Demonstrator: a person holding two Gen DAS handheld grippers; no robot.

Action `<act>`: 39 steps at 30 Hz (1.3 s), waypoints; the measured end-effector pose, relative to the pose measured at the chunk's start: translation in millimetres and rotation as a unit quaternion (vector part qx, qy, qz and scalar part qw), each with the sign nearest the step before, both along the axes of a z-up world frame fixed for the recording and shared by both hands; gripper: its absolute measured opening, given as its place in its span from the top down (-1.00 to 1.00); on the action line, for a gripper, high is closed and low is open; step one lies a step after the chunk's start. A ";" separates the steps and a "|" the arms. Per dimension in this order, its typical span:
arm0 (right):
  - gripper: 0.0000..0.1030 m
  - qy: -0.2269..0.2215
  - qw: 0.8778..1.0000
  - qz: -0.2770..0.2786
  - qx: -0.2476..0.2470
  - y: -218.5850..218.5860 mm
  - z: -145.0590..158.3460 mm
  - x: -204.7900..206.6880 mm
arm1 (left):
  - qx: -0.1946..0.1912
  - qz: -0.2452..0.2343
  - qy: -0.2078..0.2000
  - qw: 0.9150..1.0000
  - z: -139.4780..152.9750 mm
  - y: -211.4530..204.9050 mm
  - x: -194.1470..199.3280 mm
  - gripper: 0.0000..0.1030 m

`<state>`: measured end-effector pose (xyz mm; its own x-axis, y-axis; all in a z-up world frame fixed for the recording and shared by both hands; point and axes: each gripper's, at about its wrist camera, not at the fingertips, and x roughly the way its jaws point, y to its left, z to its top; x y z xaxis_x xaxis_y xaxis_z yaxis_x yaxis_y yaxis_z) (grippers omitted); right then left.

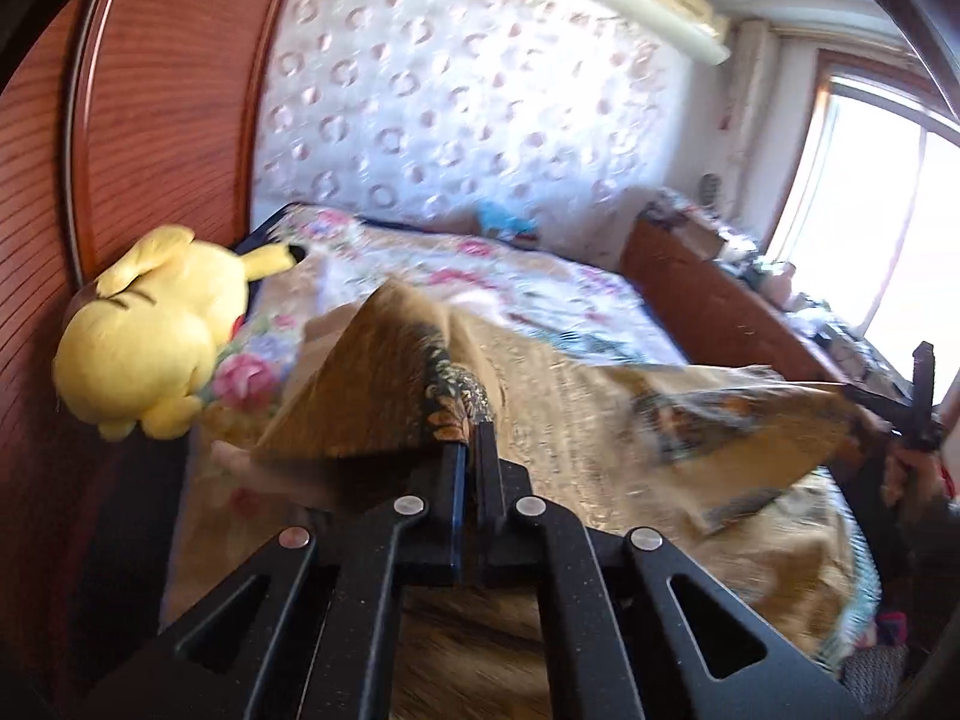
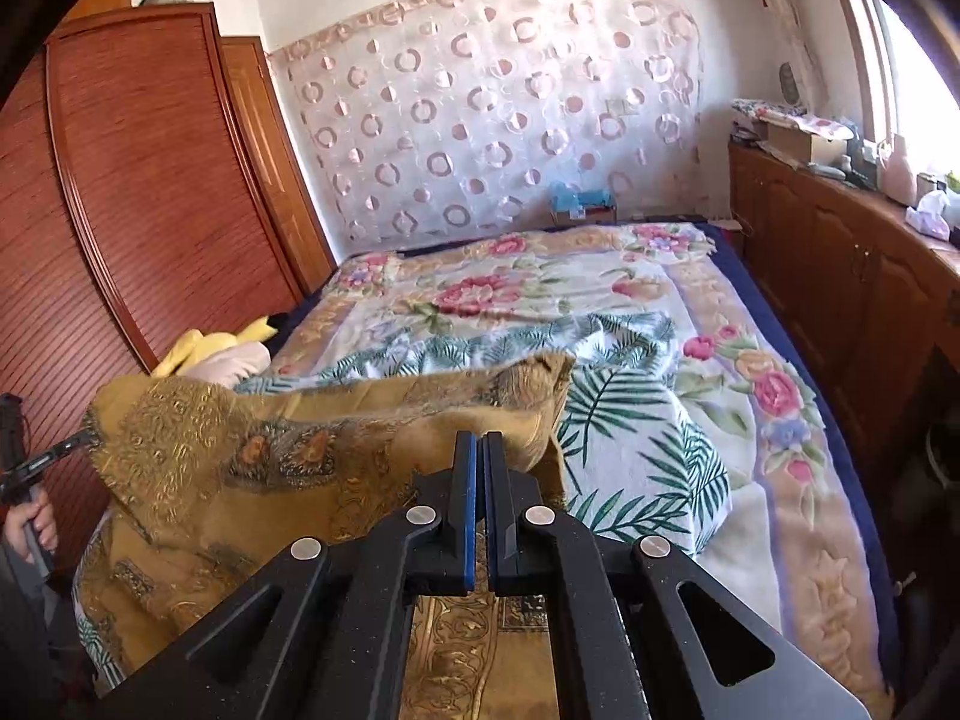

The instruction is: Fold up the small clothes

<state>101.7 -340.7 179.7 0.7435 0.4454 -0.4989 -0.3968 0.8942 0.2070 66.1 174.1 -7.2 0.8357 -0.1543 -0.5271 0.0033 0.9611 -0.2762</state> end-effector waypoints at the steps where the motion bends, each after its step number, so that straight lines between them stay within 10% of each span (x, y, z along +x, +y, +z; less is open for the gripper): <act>1: 0.97 -0.004 1.000 0.000 0.000 -2.3 2.2 -4.2 | -0.009 -0.010 -0.001 1.000 4.9 -5.7 -9.4 0.94; 19: 0.97 -0.035 0.999 -0.006 0.013 -49.8 24.9 -98.5 | -0.016 0.000 0.054 0.998 -23.1 -13.6 -102.4 0.94; 27: 0.97 0.038 0.999 -0.002 -0.033 -45.0 -47.2 -111.2 | -0.001 0.011 0.101 0.995 -59.1 -15.8 -103.1 0.91; 34: 0.97 0.083 0.995 -0.014 -0.046 -40.8 -95.2 -119.0 | 0.007 0.024 0.125 0.992 -78.7 -11.0 -105.0 0.18; 39: 0.44 0.072 0.994 -0.026 -0.073 -32.3 -94.8 -139.8 | 0.014 0.032 0.136 0.990 -87.3 -8.9 -104.1 0.18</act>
